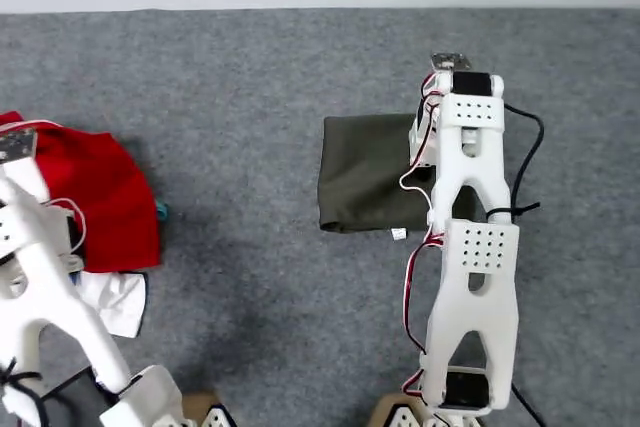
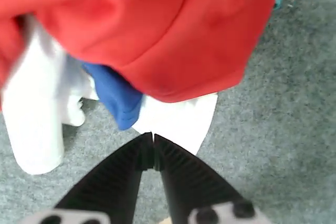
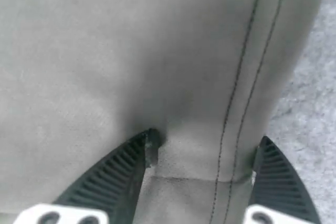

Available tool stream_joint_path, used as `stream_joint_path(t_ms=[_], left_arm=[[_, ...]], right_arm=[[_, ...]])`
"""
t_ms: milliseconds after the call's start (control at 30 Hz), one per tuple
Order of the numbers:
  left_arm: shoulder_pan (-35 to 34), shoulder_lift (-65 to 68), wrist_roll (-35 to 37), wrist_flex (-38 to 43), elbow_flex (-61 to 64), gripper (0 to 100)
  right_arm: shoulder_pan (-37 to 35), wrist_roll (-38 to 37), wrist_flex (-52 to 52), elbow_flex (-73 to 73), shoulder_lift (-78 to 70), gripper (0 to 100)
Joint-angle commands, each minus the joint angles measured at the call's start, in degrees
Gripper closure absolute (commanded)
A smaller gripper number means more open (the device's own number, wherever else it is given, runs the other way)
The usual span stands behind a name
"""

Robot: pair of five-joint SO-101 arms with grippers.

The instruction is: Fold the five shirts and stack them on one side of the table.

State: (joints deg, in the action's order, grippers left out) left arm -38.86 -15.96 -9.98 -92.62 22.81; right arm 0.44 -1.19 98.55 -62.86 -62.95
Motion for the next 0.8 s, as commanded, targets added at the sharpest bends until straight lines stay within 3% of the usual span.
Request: stream_joint_path(t_ms=[0,133,267,367,567,767], left_arm=[[1.9,-1.8,-0.3,0.7,-0.3,100],[2.1,-1.8,-0.3,0.7,-0.4,100],[2.1,-1.8,-0.3,0.7,-0.5,100],[2.1,-1.8,-0.3,0.7,-0.5,100],[2.1,-1.8,-0.3,0.6,-0.5,100],[2.1,-1.8,-0.3,0.4,-0.4,100]], right_arm=[[-1.3,0.2,0.2,-1.6,-0.3,82.9],[-0.8,0.0,0.7,-3.3,0.0,99.5],[1.5,-0.7,4.3,-8.5,1.3,98.9],[3.6,-6.1,4.3,-10.5,4.0,98.8],[6.5,-27.2,2.5,-12.4,6.7,98.8],[8.7,-49.6,-10.9,-12.3,4.9,98.9]])
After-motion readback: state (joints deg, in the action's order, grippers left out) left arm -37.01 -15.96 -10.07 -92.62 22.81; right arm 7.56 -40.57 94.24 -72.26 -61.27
